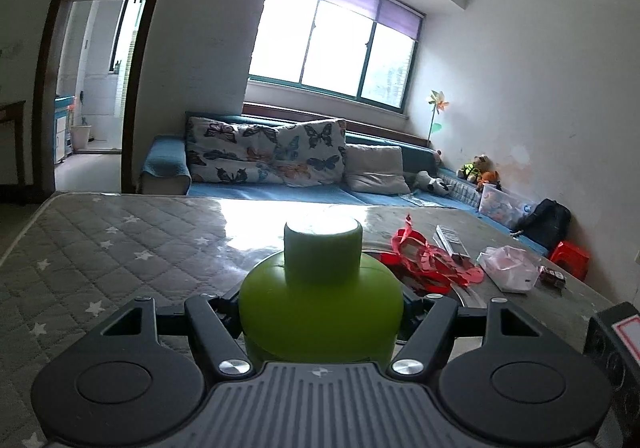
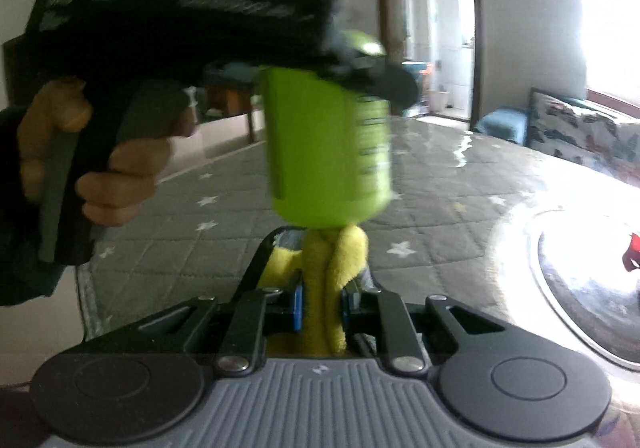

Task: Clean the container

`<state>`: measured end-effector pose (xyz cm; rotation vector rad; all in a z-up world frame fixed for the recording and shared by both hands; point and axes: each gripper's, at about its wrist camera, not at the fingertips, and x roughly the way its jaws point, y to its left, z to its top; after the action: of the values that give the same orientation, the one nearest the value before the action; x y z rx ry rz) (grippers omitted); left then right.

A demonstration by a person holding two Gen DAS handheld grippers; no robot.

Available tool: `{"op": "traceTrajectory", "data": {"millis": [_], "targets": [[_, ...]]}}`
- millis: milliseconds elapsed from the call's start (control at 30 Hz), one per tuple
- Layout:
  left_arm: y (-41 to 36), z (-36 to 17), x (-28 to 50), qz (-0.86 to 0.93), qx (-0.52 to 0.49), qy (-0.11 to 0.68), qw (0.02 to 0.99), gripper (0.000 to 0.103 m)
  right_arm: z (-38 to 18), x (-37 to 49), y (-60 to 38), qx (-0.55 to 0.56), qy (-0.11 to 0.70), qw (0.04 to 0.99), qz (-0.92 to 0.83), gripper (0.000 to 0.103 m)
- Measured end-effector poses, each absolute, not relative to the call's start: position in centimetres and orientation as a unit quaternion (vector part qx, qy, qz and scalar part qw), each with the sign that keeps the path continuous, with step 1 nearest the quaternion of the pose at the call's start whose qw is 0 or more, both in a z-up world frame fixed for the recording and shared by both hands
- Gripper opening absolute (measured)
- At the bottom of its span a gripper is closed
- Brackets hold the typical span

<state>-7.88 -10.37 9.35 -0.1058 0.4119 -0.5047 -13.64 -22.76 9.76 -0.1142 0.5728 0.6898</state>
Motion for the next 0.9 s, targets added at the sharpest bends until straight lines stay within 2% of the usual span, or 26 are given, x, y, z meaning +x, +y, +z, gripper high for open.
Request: {"op": "traceTrajectory", "data": {"millis": [900], "targets": [[-9.5,10.0,-7.2,-0.255,-0.074,0.192,0.945,0.072,10.6,-10.8,-24.6,-0.017,0.253,0.921,0.296,0.016]]}}
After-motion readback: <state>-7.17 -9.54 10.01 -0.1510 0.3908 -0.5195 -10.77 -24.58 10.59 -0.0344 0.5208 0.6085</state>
